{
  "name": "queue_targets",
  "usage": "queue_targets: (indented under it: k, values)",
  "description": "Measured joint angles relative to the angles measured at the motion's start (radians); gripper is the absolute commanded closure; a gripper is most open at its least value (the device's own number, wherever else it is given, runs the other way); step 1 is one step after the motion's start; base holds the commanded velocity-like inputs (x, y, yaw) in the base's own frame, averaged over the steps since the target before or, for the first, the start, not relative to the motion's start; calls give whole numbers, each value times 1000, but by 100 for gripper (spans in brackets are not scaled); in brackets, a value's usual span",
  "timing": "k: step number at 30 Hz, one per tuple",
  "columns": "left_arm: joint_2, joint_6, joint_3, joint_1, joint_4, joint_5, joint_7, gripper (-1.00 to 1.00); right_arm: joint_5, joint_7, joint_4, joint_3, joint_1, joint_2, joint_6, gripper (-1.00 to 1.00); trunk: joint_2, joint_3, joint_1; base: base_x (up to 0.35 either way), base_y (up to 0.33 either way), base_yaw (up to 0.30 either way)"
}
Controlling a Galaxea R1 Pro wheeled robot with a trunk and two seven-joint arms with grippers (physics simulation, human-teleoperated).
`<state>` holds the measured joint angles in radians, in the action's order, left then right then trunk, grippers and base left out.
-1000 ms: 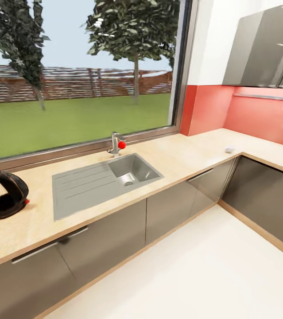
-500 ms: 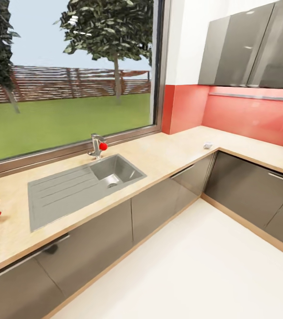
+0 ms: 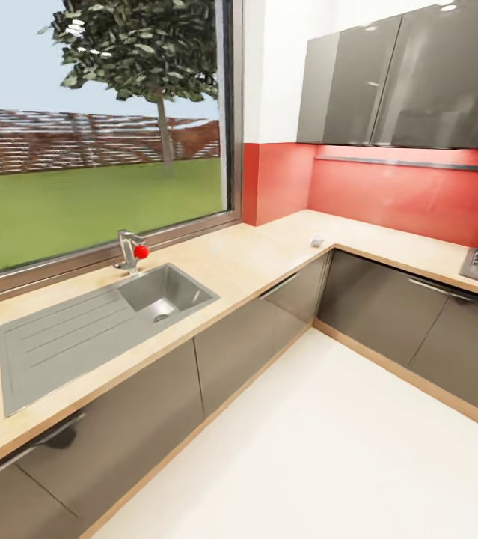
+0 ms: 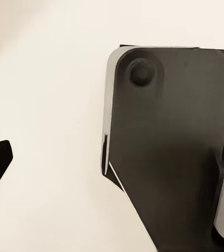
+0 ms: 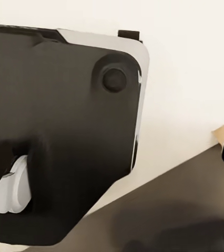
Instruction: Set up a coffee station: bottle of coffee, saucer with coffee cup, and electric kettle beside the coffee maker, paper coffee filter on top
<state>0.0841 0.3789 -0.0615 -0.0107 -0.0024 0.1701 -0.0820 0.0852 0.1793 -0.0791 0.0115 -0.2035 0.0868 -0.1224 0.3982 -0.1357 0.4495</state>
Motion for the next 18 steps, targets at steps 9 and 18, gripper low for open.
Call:
queue_targets:
  k: [9, 18]
  values:
    - [5, -10, -3, -3, 15, 0, -3, -100, 0, 0, 0, 2, 1, 0, 0, -100, 0, 0, 0, 0, 0, -233]
    - [16, -36, -9, -21, 37, -3, 6, -100, -1, 0, 0, 2, 1, 0, 0, -100, 0, 0, 0, 0, 0, -243]
